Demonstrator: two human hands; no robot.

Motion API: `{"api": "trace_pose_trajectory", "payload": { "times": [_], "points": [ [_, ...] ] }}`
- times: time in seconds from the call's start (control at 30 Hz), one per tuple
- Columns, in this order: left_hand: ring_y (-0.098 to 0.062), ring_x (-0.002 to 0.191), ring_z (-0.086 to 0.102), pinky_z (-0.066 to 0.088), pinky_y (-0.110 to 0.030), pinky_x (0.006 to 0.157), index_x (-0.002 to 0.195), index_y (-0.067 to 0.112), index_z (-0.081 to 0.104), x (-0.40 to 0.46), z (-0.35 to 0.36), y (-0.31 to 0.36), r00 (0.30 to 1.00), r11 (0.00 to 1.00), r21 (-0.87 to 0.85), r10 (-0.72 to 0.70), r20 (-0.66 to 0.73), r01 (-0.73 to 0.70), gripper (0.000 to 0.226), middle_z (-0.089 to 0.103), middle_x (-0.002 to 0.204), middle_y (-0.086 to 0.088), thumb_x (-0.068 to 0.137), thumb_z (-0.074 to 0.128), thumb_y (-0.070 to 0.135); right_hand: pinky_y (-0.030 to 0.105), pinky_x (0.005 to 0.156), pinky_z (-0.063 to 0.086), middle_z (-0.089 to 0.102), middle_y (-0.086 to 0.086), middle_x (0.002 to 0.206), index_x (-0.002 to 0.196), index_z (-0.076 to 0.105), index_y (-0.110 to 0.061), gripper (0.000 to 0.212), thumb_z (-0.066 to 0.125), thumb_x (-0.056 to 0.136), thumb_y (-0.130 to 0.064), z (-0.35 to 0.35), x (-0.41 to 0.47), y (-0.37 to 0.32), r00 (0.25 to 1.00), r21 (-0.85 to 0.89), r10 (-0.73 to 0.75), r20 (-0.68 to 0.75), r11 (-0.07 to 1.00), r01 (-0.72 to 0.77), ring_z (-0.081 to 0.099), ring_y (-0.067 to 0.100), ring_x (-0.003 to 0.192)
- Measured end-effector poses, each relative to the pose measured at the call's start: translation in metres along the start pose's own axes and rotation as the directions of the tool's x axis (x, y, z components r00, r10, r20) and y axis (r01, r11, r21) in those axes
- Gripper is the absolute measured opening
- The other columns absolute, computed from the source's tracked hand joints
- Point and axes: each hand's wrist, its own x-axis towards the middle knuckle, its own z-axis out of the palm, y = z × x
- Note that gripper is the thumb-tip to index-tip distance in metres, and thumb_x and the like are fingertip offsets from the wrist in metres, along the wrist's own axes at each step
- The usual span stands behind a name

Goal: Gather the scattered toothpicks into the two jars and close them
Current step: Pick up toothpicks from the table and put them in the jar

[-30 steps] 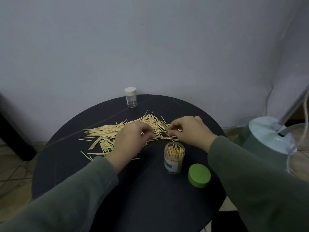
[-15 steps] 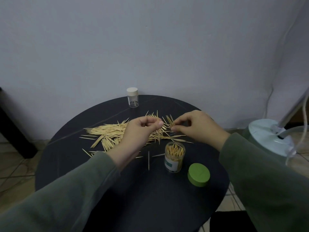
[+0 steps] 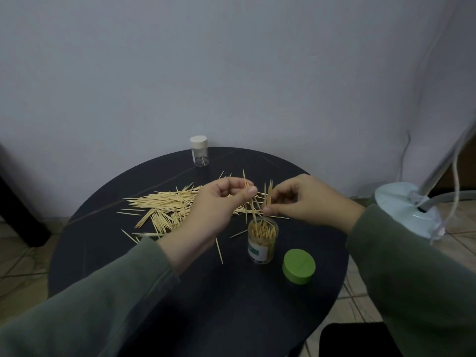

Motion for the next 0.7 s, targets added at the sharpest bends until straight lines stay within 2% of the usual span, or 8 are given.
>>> {"api": "trace_pose_trajectory", "payload": {
  "times": [0.13, 0.27, 0.37, 0.43, 0.5, 0.57, 0.63, 0.7],
  "points": [
    [0.007, 0.044, 0.051, 0.035, -0.004, 0.042, 0.094, 0.005, 0.067, -0.007, 0.004, -0.005, 1.000, 1.000, -0.007, -0.005, 0.021, 0.005, 0.009, 0.064, 0.074, -0.001, 0.085, 0.068, 0.007, 0.019, 0.070, 0.047, 0.069, -0.008, 0.086, 0.093, 0.075, -0.026, 0.015, 0.072, 0.081, -0.036, 0.000, -0.003, 0.003, 0.990, 0.007, 0.054, 0.127, 0.998, -0.055, 0.061, 0.002, 0.080],
    [0.007, 0.046, 0.051, 0.036, -0.004, 0.044, 0.096, 0.000, 0.067, -0.012, 0.007, -0.012, 0.999, 0.999, -0.017, -0.026, 0.033, 0.027, 0.013, 0.062, 0.072, -0.001, 0.084, 0.068, 0.005, 0.021, 0.072, 0.047, 0.069, -0.008, 0.089, 0.090, 0.074, -0.030, 0.011, 0.074, 0.080, -0.035, 0.003, -0.003, 0.006, 0.983, -0.006, 0.078, 0.164, 0.997, -0.078, 0.060, 0.004, 0.084],
    [0.002, 0.061, 0.060, 0.047, -0.012, 0.057, 0.091, 0.011, 0.069, -0.009, 0.004, -0.016, 0.997, 0.993, 0.113, 0.021, 0.071, -0.029, 0.011, 0.067, 0.075, -0.003, 0.081, 0.073, 0.009, 0.014, 0.067, 0.044, 0.068, -0.011, 0.089, 0.092, 0.072, -0.035, 0.016, 0.076, 0.077, -0.036, 0.003, -0.003, 0.008, 0.985, -0.021, 0.081, 0.155, 0.997, -0.079, 0.059, 0.001, 0.083],
    [-0.001, 0.065, 0.060, 0.049, -0.014, 0.063, 0.095, 0.019, 0.067, -0.007, 0.001, -0.019, 0.991, 0.967, 0.230, 0.086, 0.103, -0.107, 0.019, 0.071, 0.076, 0.000, 0.080, 0.075, 0.012, 0.015, 0.067, 0.046, 0.068, -0.008, 0.090, 0.098, 0.072, -0.033, 0.023, 0.077, 0.076, -0.037, 0.002, -0.003, 0.008, 0.984, -0.014, 0.085, 0.156, 0.996, -0.083, 0.061, 0.002, 0.083],
    [0.005, 0.059, 0.054, 0.043, -0.009, 0.059, 0.106, 0.029, 0.062, -0.008, -0.001, -0.020, 0.973, 0.900, 0.370, 0.200, 0.114, -0.229, 0.031, 0.073, 0.076, 0.005, 0.081, 0.075, 0.017, 0.013, 0.067, 0.045, 0.068, -0.008, 0.087, 0.102, 0.072, -0.032, 0.029, 0.079, 0.074, -0.038, 0.001, -0.003, 0.008, 0.985, -0.007, 0.069, 0.160, 0.998, -0.068, 0.060, -0.003, 0.078],
    [0.007, 0.068, 0.056, 0.041, -0.009, 0.066, 0.113, 0.038, 0.058, -0.009, -0.003, -0.024, 0.908, 0.719, 0.561, 0.379, 0.178, -0.410, 0.037, 0.072, 0.077, 0.013, 0.082, 0.074, 0.026, 0.006, 0.059, 0.039, 0.066, -0.010, 0.085, 0.106, 0.068, -0.031, 0.036, 0.080, 0.073, -0.038, 0.001, -0.002, 0.007, 0.983, -0.014, 0.051, 0.174, 0.999, -0.050, 0.054, -0.016, 0.066],
    [0.001, 0.081, 0.059, 0.048, -0.023, 0.073, 0.116, 0.041, 0.059, -0.010, -0.006, -0.029, 0.853, 0.579, 0.646, 0.461, 0.243, -0.497, 0.035, 0.070, 0.080, 0.016, 0.083, 0.070, 0.037, 0.004, 0.054, 0.037, 0.063, -0.012, 0.090, 0.114, 0.061, -0.033, 0.050, 0.082, 0.069, -0.040, 0.000, -0.002, 0.008, 0.977, -0.038, 0.071, 0.199, 0.997, -0.064, 0.048, -0.023, 0.060],
    [-0.003, 0.081, 0.058, 0.052, -0.032, 0.068, 0.110, 0.042, 0.065, -0.009, -0.008, -0.033, 0.862, 0.563, 0.674, 0.447, 0.238, -0.478, 0.029, 0.065, 0.081, 0.014, 0.082, 0.062, 0.052, 0.008, 0.055, 0.033, 0.061, -0.014, 0.095, 0.122, 0.054, -0.038, 0.064, 0.083, 0.065, -0.044, 0.000, -0.002, 0.009, 0.965, -0.087, 0.111, 0.237, 0.992, -0.092, 0.048, -0.020, 0.063]
  ]
}}
